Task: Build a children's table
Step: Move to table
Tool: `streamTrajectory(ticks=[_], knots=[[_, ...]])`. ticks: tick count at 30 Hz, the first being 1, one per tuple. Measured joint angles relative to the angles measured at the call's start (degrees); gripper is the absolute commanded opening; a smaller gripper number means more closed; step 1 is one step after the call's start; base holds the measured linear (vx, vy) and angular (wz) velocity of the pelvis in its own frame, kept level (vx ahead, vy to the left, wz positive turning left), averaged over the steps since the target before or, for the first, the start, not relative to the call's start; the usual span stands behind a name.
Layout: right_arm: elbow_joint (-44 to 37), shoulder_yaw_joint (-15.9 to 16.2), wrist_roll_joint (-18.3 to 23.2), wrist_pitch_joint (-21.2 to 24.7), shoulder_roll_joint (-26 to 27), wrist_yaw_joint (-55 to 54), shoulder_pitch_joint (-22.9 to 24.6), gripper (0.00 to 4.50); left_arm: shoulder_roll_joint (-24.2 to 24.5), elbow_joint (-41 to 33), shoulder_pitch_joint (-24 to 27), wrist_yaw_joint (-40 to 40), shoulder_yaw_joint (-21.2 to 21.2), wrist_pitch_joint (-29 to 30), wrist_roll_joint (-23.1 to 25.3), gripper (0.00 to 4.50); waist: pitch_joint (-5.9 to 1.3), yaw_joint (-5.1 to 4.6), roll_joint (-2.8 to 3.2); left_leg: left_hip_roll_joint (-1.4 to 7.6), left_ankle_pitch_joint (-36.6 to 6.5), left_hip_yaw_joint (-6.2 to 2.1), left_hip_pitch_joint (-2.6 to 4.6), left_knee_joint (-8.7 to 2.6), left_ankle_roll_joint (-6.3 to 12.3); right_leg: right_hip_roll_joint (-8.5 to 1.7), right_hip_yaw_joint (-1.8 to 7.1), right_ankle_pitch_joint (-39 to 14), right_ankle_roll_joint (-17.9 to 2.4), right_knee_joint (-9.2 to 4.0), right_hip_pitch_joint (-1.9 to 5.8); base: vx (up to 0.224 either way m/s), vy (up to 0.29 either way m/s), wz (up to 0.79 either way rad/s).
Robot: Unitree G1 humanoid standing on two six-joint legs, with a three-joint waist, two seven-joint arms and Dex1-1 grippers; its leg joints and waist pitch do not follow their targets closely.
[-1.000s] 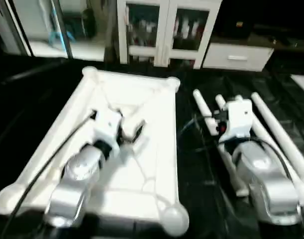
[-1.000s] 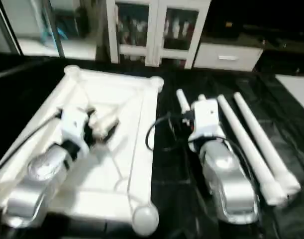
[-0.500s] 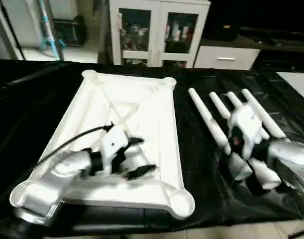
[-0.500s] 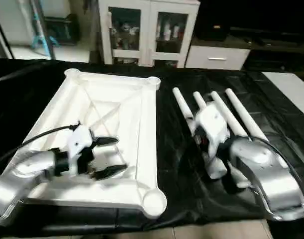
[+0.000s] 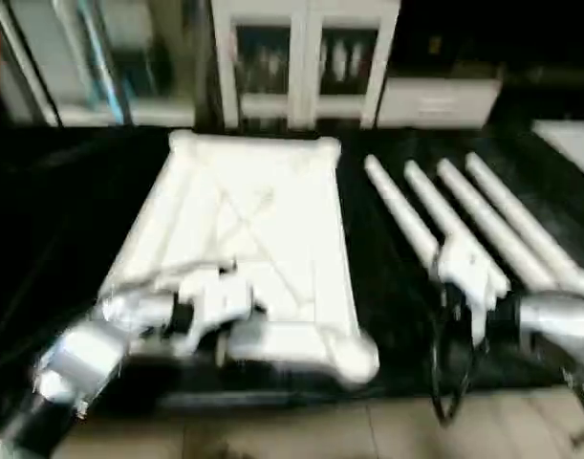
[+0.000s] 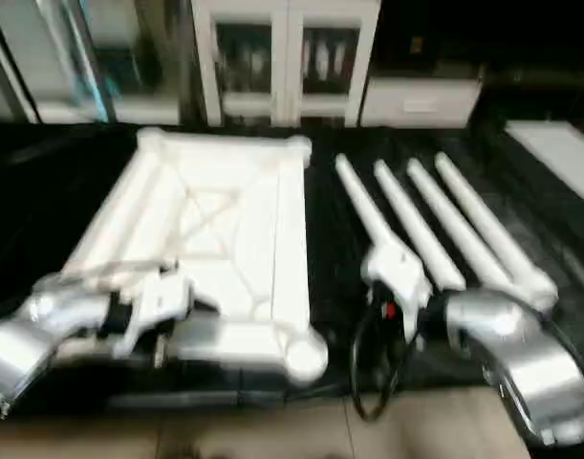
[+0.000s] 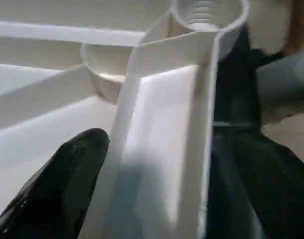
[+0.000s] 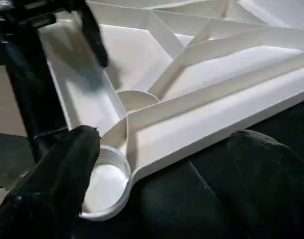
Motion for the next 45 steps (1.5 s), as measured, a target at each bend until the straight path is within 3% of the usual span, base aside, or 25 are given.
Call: streamTrajectory(ticks=[1, 2, 3, 4, 5, 6, 8, 10, 15, 17, 19, 25, 29, 33, 41, 45], knots=[[0.0, 0.0, 0.0, 0.0, -0.2, -0.1, 0.2, 4.50, -1.6, 1.5, -0.6, 1.1, 0.0, -1.3, 0.9, 4.46, 0.19, -0.10, -0.66, 0.02, -0.7, 0.79, 0.43, 0.52, -0.38, -0.01, 0.14, 0.2, 0.5, -0.52, -0.39, 0.013, -0.095, 0.17], [-0.1, -0.1, 0.1, -0.1, -0.2, -0.4, -0.5, 4.50, -3.1, 3.0, -1.1, 2.6, 0.0, -2.7, 1.5, 4.46, 0.01, 0.72, -0.03, -0.16, -2.2, -0.57, 0.76, 2.30, -0.29, -0.47, -0.15, 0.2, 0.5, -0.68, -0.90, 0.074, -0.035, -0.13], [-0.3, -0.4, 0.2, -0.1, -0.2, -0.6, -0.6, 4.50, -3.8, 4.2, -1.9, 3.4, 0.1, -3.4, 1.6, 4.46, -0.12, 0.83, 0.41, -0.27, -2.3, -1.60, 1.42, 1.72, 0.02, -0.29, -0.41, 0.3, 0.7, -0.66, -0.99, 0.074, -0.035, -0.13], [-0.3, -0.5, 0.2, -0.1, 0.0, -0.9, -0.2, 4.50, -4.2, 5.1, -2.9, 4.1, 0.1, -3.8, 1.8, 4.46, -0.22, 0.60, 0.75, -0.23, -1.3, -1.72, 1.57, 1.13, -0.55, -0.24, -0.53, 0.4, 0.7, -0.84, -1.35, 0.000, 0.000, 0.00], [-0.3, -0.4, 0.2, -0.1, 0.0, -0.9, 0.6, 4.50, -4.8, 6.2, -3.8, 4.5, 0.3, -4.4, 1.8, 4.46, -0.21, -0.38, -0.11, 0.02, -0.8, -0.91, 1.51, 0.11, -0.55, 0.13, 0.08, 0.9, 0.7, -1.52, -1.80, 0.000, 0.000, 0.00], [-0.4, -0.3, 0.2, -0.1, 0.0, -0.9, 0.6, 4.50, -4.9, 7.1, -3.9, 4.5, 0.3, -4.5, 1.8, 4.46, -0.30, -1.02, -0.33, 0.26, -0.6, -0.72, 1.19, -0.22, -0.58, 0.34, 0.12, 1.7, -0.1, -2.26, -1.85, 0.000, 0.000, 0.00], [-0.4, -0.3, 0.2, -0.1, -0.1, -0.8, 0.6, 4.50, -4.9, 9.1, -4.0, 3.6, 0.4, -5.0, 1.4, 4.46, -0.47, -1.80, -0.80, 0.39, -0.6, -0.39, 1.00, -0.21, -0.54, 0.41, 0.15, 4.0, -1.0, -3.27, -1.59, -0.058, -0.006, -0.02], [-0.4, -0.3, 0.2, -0.2, -0.2, -0.4, 0.6, 4.50, -5.1, 11.2, -4.9, 3.3, 0.4, -6.0, 1.8, 4.46, -0.48, -2.26, -0.84, 0.49, -0.6, -0.42, 1.24, -0.23, -0.55, 0.37, -0.26, 4.0, -0.9, -3.89, -1.32, -0.026, 0.005, -0.04], [0.2, 0.1, 0.2, -0.3, -0.2, 0.0, -0.1, 4.50, -7.3, 19.3, -8.0, 4.2, 0.1, -9.8, 4.4, 4.46, -0.41, -3.85, -0.60, 1.29, -0.6, -0.74, 0.87, -0.74, -0.55, -0.21, -3.15, 3.9, -0.7, -6.19, -0.70, 0.000, 0.000, 0.00], [0.2, 0.3, 0.2, -0.3, -0.2, 0.3, -0.9, 4.50, -7.4, 22.9, -9.4, 4.4, -0.1, -11.2, 5.1, 4.30, -0.32, -4.49, -0.56, 1.62, -0.6, -0.81, 0.47, -0.77, -0.56, -0.21, -3.78, 3.9, -0.7, -6.53, -0.56, 0.000, 0.000, 0.00], [0.2, 0.3, 0.3, -0.3, -0.3, 0.4, -1.7, 4.50, -7.5, 25.2, -10.7, 4.3, -0.1, -11.8, 5.4, 4.11, -0.33, -4.68, -0.60, 1.71, -0.6, -0.77, 0.37, -0.81, -0.57, -0.21, -3.73, 3.9, -0.7, -6.36, -0.68, 0.000, 0.000, 0.00], [0.2, 0.8, 0.3, -0.3, -0.3, 1.1, -2.1, 4.50, -7.9, 29.3, -13.3, 0.3, -0.1, -13.3, 5.4, 3.63, -0.41, -3.70, -0.46, 1.61, -0.4, -0.41, 0.09, -1.34, -0.78, -0.22, -3.24, 4.7, -0.6, -6.22, -1.47, 0.000, 0.000, 0.00], [0.0, 0.8, 1.6, 0.0, -0.2, 1.7, -2.0, 4.50, -7.9, 29.9, -14.1, -2.3, -1.0, -13.3, 5.4, 3.26, -0.65, -2.81, -0.91, 1.62, 0.4, 0.79, 0.18, -1.30, -0.86, -0.26, -1.91, 7.0, -0.8, -5.42, -1.96, 0.014, -0.006, 0.03], [0.0, 0.8, 2.0, 0.1, -0.3, 2.1, -1.9, 4.50, -6.2, 29.7, -14.6, -5.2, -1.5, -12.8, 5.9, 2.87, -0.75, -1.87, -0.94, 1.87, 0.4, 1.87, 0.11, -1.53, -0.88, -0.25, -0.95, 7.4, -0.9, -4.27, -2.62, 0.056, -0.036, 0.13], [-0.1, 0.8, 2.0, 0.1, -0.5, 1.6, -1.4, 4.50, -5.4, 29.2, -15.0, -7.3, -2.3, -12.1, 7.2, 2.35, -0.92, -0.58, -0.69, 2.20, 0.5, 2.11, 0.04, -1.85, -1.15, 0.02, -0.53, 7.5, 0.1, -3.30, -3.17, 0.000, 0.000, 0.00], [-0.1, 0.8, 2.0, 0.0, -0.9, 1.6, -1.1, 4.50, -4.4, 28.6, -15.1, -7.3, -2.8, -11.1, 9.2, 2.03, -0.92, -0.99, -0.70, 2.17, 0.7, 2.12, 0.02, -1.84, -1.47, 0.02, -0.44, 7.4, 0.2, -3.37, -3.17, 0.000, 0.000, 0.00]])
